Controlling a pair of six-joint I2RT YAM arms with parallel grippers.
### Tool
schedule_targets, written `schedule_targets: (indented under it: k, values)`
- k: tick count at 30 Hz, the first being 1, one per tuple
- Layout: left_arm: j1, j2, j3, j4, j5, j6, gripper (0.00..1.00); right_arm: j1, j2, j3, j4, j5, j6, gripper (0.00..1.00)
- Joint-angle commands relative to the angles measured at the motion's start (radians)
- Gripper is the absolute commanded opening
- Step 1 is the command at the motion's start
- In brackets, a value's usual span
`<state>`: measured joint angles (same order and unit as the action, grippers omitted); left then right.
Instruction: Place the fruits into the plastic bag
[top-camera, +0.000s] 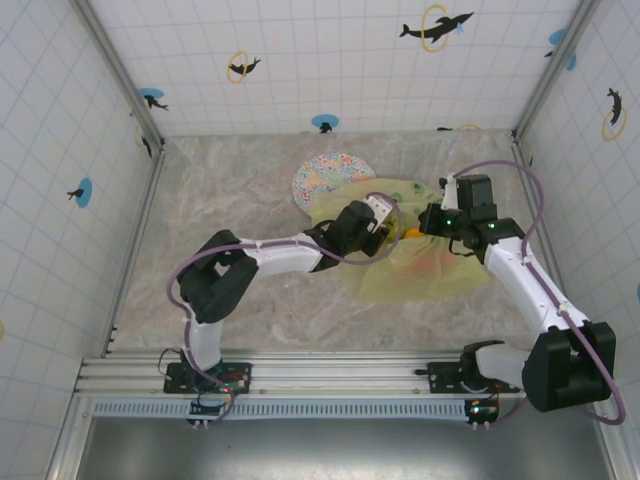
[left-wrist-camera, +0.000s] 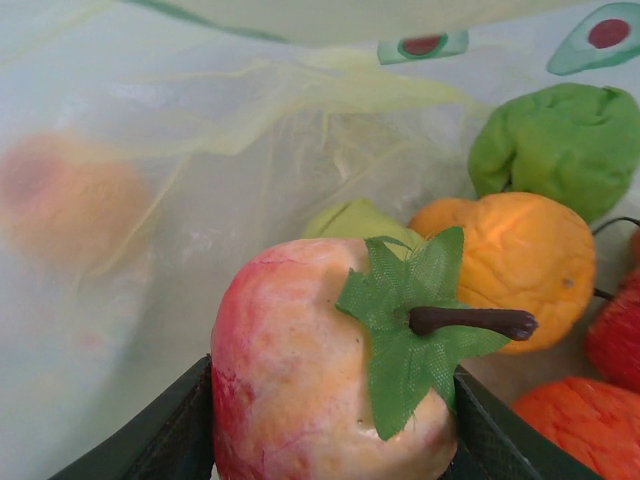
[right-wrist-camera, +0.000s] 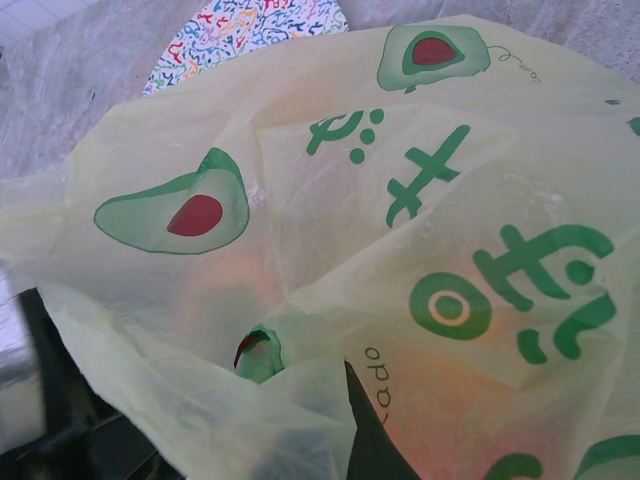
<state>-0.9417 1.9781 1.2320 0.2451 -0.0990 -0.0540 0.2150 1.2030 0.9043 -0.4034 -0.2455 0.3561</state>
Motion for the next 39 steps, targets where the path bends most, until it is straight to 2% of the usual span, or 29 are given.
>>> schedule_targets:
  k: [1,10,21,33,39]
  values:
    - [0.003,0.051,0.037,0.091,-0.036,-0.007,0.45,0.003,-0.005,0.019,-0.001,0.018,-0.014,0.0]
    - [0.015,0.144,0.04,0.228,-0.002,-0.041,0.49,0.003,0.027,0.035,0.004,0.023,-0.01,0.0]
    - [0.027,0.191,0.064,0.252,0.039,-0.047,0.56,0.003,0.038,0.031,0.013,0.038,-0.008,0.0]
    - [0.03,0.065,-0.01,0.272,0.089,-0.06,0.73,-0.001,0.033,0.017,0.006,0.057,-0.022,0.0]
    - [0.03,-0.006,-0.049,0.271,0.135,-0.073,0.78,-0.017,0.033,0.017,-0.003,0.06,-0.034,0.0]
